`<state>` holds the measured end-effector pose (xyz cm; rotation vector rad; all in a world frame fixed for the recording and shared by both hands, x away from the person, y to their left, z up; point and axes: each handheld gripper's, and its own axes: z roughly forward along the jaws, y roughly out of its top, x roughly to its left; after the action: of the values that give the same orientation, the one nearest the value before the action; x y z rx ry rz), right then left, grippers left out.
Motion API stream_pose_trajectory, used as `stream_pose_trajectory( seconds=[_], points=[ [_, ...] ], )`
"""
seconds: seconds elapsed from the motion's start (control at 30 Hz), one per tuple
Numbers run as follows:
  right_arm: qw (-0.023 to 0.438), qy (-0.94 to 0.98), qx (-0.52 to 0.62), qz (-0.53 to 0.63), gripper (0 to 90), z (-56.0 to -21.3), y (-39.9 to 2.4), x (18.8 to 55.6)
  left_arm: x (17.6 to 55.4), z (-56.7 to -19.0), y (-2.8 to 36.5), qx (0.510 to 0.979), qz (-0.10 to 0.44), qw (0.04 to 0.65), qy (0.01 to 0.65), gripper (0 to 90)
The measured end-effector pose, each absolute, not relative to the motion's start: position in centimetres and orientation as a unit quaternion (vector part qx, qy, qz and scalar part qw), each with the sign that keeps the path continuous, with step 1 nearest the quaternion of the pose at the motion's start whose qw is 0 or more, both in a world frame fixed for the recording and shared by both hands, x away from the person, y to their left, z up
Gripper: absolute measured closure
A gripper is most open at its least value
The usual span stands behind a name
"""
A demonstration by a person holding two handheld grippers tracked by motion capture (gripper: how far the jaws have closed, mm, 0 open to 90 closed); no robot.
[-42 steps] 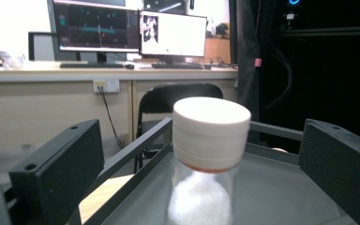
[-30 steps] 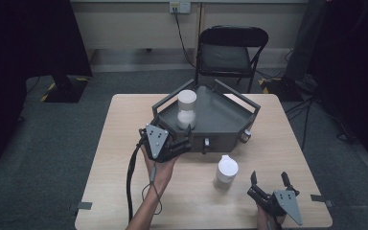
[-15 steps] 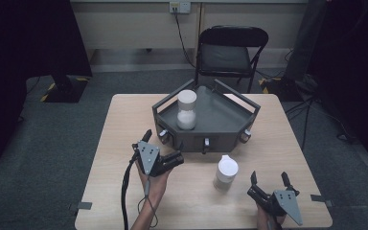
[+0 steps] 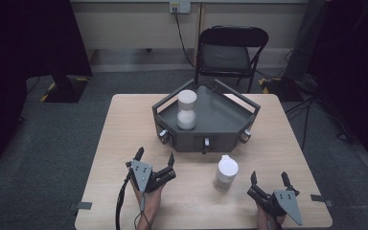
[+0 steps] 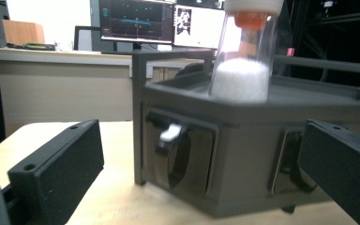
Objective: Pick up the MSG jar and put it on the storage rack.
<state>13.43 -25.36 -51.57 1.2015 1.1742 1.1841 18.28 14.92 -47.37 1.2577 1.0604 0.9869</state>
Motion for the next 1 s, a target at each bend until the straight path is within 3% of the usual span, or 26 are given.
stream_pose_trajectory(
  seconds=[0.13, 0.47, 1.0],
  points=[
    [0.517, 0.489, 0.500, 0.493, 1.2, -51.6, -25.4, 13.4, 18.0, -48.6, 15.6, 0.543, 0.408, 0.575, 0.456, 0.0],
    [0.517, 0.489, 0.501, 0.493, 1.2, -51.6, -25.3, 13.4, 16.7, -50.7, 15.9, 0.536, 0.433, 0.565, 0.453, 0.0],
    [0.518, 0.488, 0.501, 0.493, 1.2, -51.6, -25.3, 13.4, 16.4, -51.6, 15.3, 0.538, 0.456, 0.546, 0.452, 0.4]
  ],
)
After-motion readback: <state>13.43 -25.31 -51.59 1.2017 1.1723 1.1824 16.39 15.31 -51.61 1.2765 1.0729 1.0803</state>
